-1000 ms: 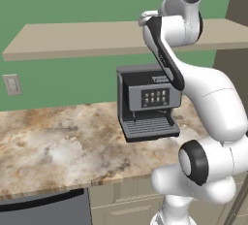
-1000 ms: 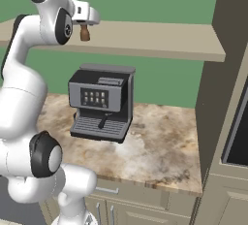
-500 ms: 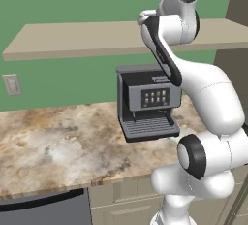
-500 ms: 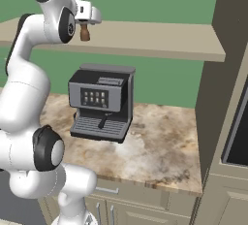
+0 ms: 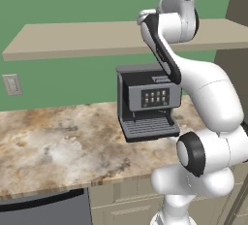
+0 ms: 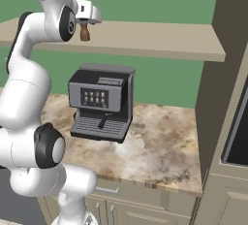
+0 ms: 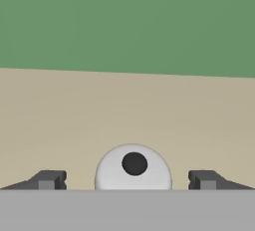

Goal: Take 2 condiments from the cabinet and move them on the counter near the stove.Make sure the condiments are lined up with each other, next to each other.

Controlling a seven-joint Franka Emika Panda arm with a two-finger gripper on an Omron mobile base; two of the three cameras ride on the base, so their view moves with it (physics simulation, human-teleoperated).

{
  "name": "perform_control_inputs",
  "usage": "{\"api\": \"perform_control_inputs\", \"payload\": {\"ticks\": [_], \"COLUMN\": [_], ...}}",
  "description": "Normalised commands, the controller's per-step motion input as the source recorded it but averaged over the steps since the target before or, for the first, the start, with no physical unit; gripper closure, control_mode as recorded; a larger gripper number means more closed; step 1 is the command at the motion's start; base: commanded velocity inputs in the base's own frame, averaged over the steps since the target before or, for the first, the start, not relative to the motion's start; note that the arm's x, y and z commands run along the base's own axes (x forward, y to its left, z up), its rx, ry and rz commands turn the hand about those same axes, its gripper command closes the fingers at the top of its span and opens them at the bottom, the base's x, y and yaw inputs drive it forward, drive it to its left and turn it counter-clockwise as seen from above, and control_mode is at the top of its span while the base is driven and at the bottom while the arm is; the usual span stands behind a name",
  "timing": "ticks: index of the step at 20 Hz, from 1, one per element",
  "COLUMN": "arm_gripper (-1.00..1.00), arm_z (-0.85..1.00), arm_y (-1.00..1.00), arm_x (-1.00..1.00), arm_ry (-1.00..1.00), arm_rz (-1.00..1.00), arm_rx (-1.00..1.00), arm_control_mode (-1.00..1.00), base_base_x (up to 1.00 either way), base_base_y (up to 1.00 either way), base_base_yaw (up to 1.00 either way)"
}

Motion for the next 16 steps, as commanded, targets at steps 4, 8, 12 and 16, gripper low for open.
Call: {"api": "perform_control_inputs", "payload": {"ticks": [4, 8, 12, 16], "arm_gripper": [1.0, 1.0, 1.0, 1.0], "arm_z": [0.0, 0.0, 0.0, 0.0], "arm_y": [0.0, 0.0, 0.0, 0.0], "arm_x": [0.0, 0.0, 0.0, -0.03], "arm_ry": [0.0, 0.0, 0.0, 0.0], "arm_rz": [0.0, 0.0, 0.0, 0.0], "arm_rx": [0.0, 0.0, 0.0, 0.0], "arm_control_mode": [-1.0, -1.0, -1.0, -1.0], "base_base_x": [0.0, 0.0, 0.0, 0.0], "base_base_y": [0.0, 0.0, 0.0, 0.0], "base_base_yaw": [0.0, 0.0, 0.0, 0.0]}}
